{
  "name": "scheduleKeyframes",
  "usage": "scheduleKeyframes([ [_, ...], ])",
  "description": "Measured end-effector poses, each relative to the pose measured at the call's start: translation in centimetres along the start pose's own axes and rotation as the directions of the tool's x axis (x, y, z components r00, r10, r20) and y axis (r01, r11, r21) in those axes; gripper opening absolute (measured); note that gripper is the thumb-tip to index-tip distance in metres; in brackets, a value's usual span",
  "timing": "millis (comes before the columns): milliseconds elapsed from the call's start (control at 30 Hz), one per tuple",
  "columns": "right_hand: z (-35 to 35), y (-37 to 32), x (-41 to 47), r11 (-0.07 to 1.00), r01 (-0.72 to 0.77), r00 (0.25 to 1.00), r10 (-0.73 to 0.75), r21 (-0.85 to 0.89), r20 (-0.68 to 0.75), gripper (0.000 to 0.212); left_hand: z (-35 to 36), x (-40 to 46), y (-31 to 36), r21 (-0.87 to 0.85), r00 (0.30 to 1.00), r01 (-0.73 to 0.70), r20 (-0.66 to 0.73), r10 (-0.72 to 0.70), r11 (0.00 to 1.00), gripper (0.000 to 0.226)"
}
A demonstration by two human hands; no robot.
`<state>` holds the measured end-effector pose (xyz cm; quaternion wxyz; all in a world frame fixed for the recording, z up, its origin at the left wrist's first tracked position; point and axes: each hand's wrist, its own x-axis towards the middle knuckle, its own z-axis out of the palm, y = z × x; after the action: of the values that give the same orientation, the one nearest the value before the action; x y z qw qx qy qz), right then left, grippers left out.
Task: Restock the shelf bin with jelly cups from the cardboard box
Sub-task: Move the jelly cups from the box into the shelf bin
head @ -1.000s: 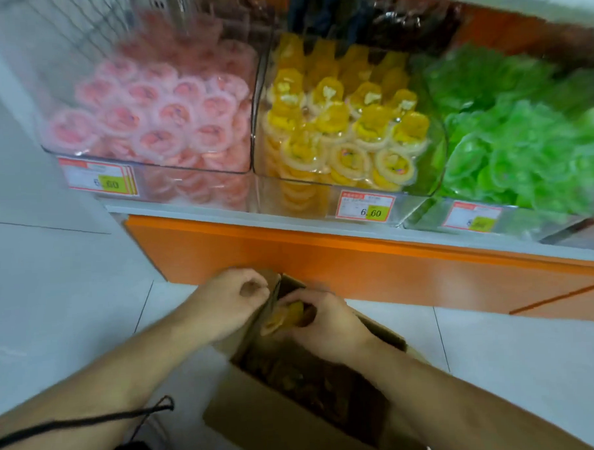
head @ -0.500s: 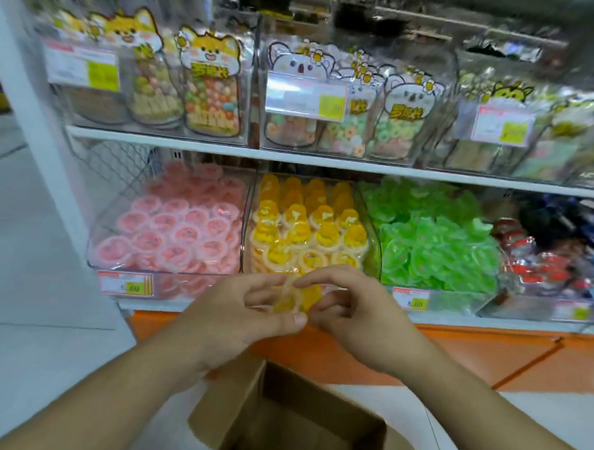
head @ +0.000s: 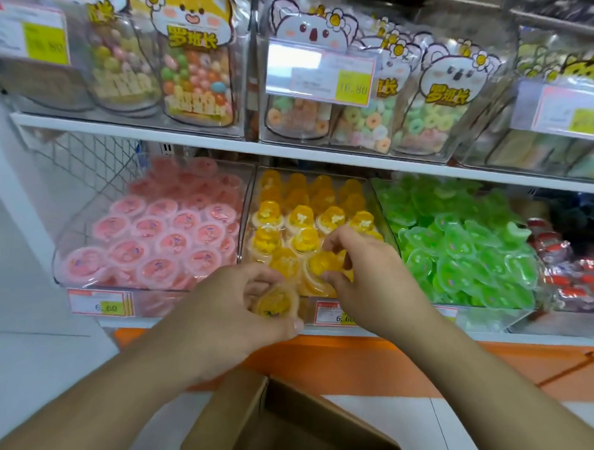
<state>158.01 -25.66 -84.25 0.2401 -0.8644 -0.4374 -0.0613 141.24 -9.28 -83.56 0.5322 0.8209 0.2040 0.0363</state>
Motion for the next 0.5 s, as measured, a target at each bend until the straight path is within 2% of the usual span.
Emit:
scheduleKeyframes([
  [67,0.33,0.04,0.26,0.999,0.015,1.0,-0.015,-0.046,-0.007,0.03,0.08,0.21,-0.18,0.002,1.0,-0.01,-0.001,0.01,1.0,0.054],
  [200,0.75,0.32,0.26,0.998,0.023,0.999,-0.025,-0.063,-0.032,0.028,0.16,0.27,-0.07,0.034,1.0,-0.003,-0.009,0.004,0.999,0.058],
  [400,0.72,0.73,-0.12,0.999,0.029,0.998,-0.03,-0.027,-0.048,0.027,0.08,-0.03,-0.16,0.058,1.0,-0.018,-0.017,0.019,0.998,0.067],
  [500,0.55,1.01,-0.33,1.0,0.014,0.999,-0.014,0.006,-0.043,0.027,0.12,-0.23,0.03,0.06,1.0,-0.018,-0.016,0.019,0.998,0.063],
])
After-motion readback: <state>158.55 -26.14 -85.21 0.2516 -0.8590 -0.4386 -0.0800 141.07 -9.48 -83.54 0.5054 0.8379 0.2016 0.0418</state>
